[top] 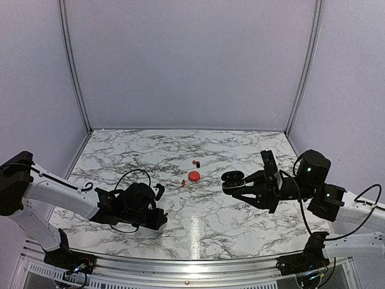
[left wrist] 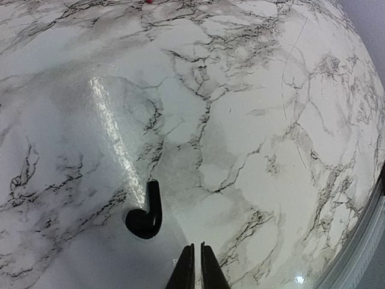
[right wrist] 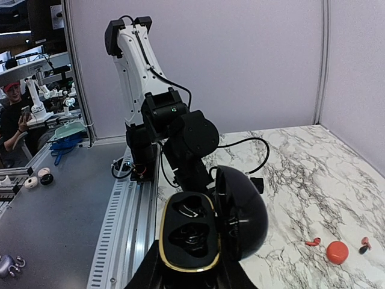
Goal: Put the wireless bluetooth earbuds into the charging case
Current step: Pick up the right earbud from the center of the board.
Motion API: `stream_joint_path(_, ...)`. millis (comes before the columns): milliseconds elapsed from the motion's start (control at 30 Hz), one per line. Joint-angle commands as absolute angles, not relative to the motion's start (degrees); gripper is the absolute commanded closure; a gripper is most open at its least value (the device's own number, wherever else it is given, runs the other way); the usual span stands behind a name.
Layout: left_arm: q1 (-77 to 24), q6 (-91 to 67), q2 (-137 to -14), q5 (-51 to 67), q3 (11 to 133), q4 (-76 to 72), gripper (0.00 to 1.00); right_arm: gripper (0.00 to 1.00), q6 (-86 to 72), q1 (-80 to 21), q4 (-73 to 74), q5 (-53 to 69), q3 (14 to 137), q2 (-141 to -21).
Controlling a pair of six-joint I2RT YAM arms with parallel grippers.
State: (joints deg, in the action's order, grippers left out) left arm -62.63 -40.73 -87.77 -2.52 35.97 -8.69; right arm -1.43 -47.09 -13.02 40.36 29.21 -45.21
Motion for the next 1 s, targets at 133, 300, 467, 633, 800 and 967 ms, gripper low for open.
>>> stream_joint_path(133,-61.8,-39.3,-89.7,-7.5,38.2,-3.4,0.96,1.0,-1.1,-47.6,-13.2,39.1,29.8,-45.7)
stream_joint_path(300,-61.0,-38.4,-91.0,-6.8,38.6,-2.1,0.97,1.0,-1.1,-47.6,-13.1,38.8,29.8,-45.9)
stream_joint_path(467,-60.1,-38.8,-91.8,-7.3,38.7,-1.7,0.97,1.0,-1.1,-47.6,-13.0,38.7,29.8,-45.8)
stream_joint_path(633,-58.6,-38.6,-91.7,-7.7,38.4,-1.7,0.98,1.0,-1.2,-47.6,-13.0,38.4,29.6,-45.7)
stream_joint_path(800,-56.6,-36.7,-91.5,-7.4,38.6,-2.1,0.98,1.0,-1.3,-47.6,-13.2,38.4,29.6,-46.0)
stream_joint_path(967,-55.4,-34.5,-92.6,-5.8,40.1,-2.0,0.98,1.0,-1.3,-47.6,-13.2,38.3,29.5,-46.1)
